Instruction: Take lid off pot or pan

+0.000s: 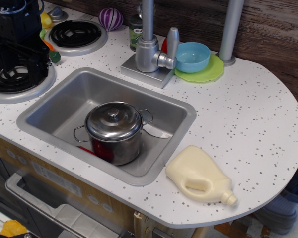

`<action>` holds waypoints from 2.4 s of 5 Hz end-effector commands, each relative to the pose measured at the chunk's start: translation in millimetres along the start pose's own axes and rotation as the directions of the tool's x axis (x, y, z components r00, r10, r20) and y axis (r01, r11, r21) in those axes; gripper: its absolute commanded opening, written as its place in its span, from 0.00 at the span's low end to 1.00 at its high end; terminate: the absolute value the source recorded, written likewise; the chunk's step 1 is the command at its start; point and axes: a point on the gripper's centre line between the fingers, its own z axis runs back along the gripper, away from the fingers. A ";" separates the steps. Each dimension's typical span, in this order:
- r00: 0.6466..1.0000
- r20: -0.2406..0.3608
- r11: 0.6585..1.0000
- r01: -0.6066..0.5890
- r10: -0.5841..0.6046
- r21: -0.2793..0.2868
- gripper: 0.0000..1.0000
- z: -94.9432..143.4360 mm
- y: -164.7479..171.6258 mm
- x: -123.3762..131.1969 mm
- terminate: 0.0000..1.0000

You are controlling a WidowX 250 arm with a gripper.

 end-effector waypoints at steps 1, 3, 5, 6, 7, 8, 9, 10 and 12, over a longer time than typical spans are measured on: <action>1.000 0.000 1.000 0.000 0.000 0.000 1.00 0.0 0.0 0.0 0.00; 0.999 0.041 0.997 0.011 -0.008 -0.078 1.00 -4.7 -61.1 16.4 0.00; 0.994 0.103 0.983 0.047 -0.029 -0.176 1.00 -22.2 -110.2 29.0 0.00; 0.991 0.127 0.980 0.062 -0.038 -0.190 1.00 -30.1 -119.1 33.9 0.00; 0.992 0.117 0.977 0.068 -0.044 -0.202 1.00 -36.0 -123.3 38.7 0.00; 0.994 0.095 0.978 0.064 -0.046 -0.198 1.00 -38.1 -124.0 40.7 0.00; 0.993 0.110 0.980 0.061 -0.041 -0.189 1.00 -42.7 -124.0 41.8 0.00; 0.990 0.135 0.979 0.074 -0.049 -0.189 1.00 -48.6 -122.5 46.1 0.00; 0.986 0.162 0.978 0.077 -0.045 -0.193 0.00 -54.1 -121.6 55.3 0.00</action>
